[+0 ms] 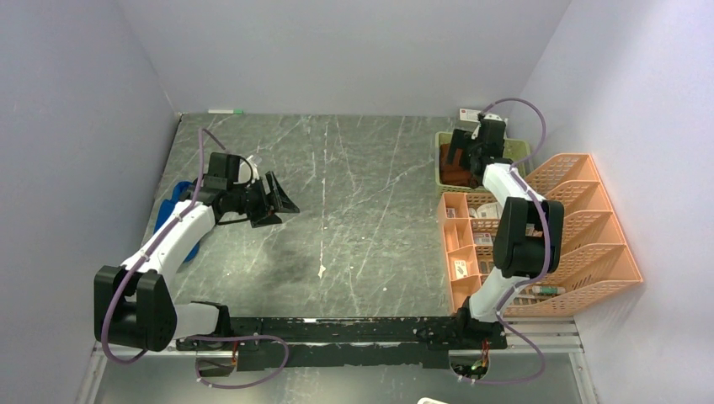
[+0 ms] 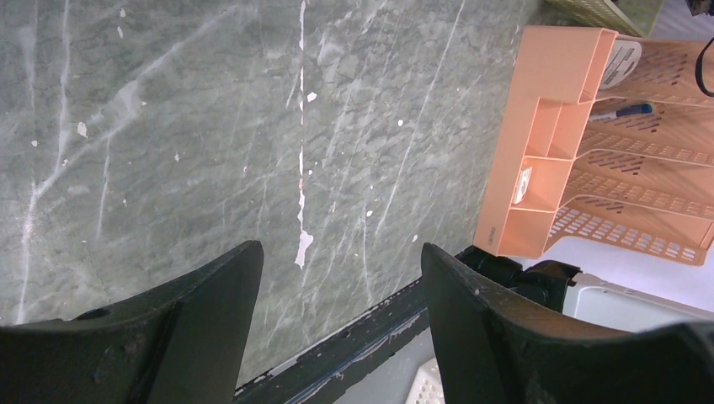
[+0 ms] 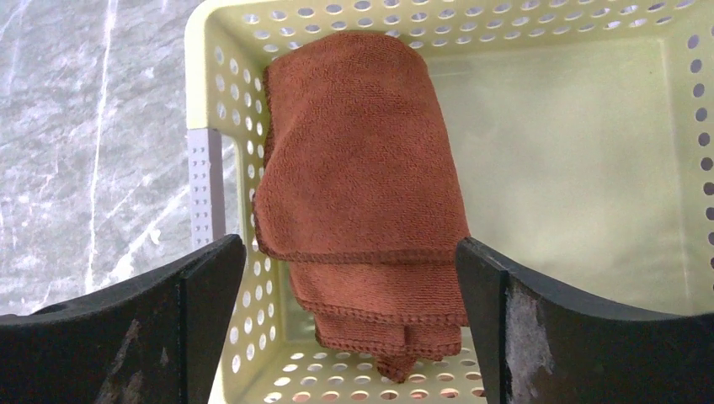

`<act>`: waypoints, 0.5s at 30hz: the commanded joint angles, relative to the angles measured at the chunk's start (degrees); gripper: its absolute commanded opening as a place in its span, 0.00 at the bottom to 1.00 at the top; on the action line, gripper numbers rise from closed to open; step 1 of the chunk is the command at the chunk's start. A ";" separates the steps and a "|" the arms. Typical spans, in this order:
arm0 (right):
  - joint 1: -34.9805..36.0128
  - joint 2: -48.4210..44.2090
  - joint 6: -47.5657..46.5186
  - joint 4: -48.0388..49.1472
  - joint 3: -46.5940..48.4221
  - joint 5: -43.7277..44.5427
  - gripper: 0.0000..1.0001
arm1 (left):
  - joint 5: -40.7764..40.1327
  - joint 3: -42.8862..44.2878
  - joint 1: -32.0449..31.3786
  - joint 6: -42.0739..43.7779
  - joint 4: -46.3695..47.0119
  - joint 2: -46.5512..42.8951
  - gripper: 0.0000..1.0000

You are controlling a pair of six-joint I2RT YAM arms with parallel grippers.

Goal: Roll the towels
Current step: Place the towel in the bin.

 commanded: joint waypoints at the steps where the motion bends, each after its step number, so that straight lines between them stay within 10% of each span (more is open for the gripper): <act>1: 0.12 1.45 0.00 0.99 2.17 2.45 0.90 | 1.55 0.01 -0.15 -0.02 1.11 -0.56 0.79; 8: -0.75 7.12 2.69 2.40 5.85 1.73 0.75 | -4.70 2.93 1.71 2.47 -3.90 -1.69 0.78; 15: -1.42 11.01 3.84 1.01 7.27 -1.14 0.68 | -17.37 8.60 18.40 4.05 -11.72 2.21 0.71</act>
